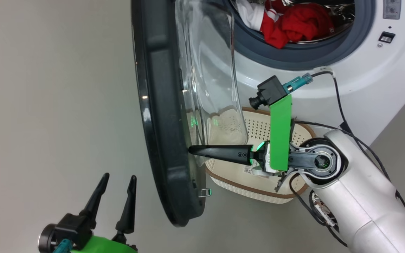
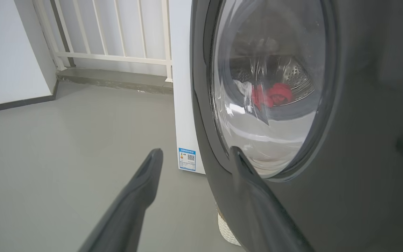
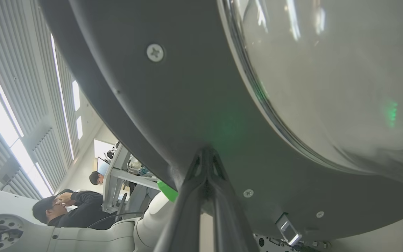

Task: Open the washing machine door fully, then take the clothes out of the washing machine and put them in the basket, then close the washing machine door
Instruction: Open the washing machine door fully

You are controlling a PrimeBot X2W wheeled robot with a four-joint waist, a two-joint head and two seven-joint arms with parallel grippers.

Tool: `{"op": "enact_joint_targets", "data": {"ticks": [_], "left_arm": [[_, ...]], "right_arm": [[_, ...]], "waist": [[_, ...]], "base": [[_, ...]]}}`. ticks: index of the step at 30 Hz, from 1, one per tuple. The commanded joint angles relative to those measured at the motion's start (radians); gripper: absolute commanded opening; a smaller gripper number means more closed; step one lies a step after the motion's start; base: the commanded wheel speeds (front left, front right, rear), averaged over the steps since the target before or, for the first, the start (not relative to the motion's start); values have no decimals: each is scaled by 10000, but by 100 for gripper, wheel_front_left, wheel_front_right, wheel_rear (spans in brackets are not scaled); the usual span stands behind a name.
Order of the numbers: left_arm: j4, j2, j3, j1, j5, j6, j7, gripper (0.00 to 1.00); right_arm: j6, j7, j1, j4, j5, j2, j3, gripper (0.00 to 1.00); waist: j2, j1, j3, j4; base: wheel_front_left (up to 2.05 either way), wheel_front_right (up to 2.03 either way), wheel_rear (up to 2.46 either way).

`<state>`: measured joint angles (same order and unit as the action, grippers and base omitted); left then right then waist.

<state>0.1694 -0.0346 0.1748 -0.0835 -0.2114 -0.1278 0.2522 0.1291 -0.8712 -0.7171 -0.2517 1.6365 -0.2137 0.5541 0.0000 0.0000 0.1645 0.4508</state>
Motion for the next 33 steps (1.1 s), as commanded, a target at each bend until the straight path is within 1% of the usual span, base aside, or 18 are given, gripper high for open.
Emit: {"op": "enact_joint_targets", "data": {"ticks": [1,7,21,29,30,31,32,33], "left_arm": [[-239,-157,-387,-115,-1,-29,95,100],[-240,-157,-490,-148,-36,-20,95,100],[-219,-156,-717,-160,-69,82,95,100],[-210,-156,-805,-105,-113,114,95,100],[-197,-156,-805,-103,-117,110,95,100],[-186,-156,-811,-103,-116,107,95,100],[-176,-156,-832,-98,-109,105,95,100],[-176,-156,-832,-98,-109,105,95,100]], "right_arm": [[16,-41,27,294,-98,370,121,0],[16,-54,-36,242,-185,638,117,0],[16,-66,-110,84,-374,909,18,0],[16,56,-62,58,-483,926,-149,0],[16,95,-37,67,-524,889,-177,25],[16,139,0,86,-561,848,-209,46],[16,175,48,104,-598,798,-233,82],[16,175,48,104,-598,798,-233,82]], "waist": [[0,0,22,90],[0,0,29,321],[0,0,41,814],[0,0,-10,768],[0,0,-25,735],[0,0,-38,697],[0,0,-65,642],[0,0,-65,642]], "base": [[0,0,0],[0,0,0],[0,0,0],[0,0,0],[0,0,0],[0,0,0],[0,0,0],[0,0,0]]}}
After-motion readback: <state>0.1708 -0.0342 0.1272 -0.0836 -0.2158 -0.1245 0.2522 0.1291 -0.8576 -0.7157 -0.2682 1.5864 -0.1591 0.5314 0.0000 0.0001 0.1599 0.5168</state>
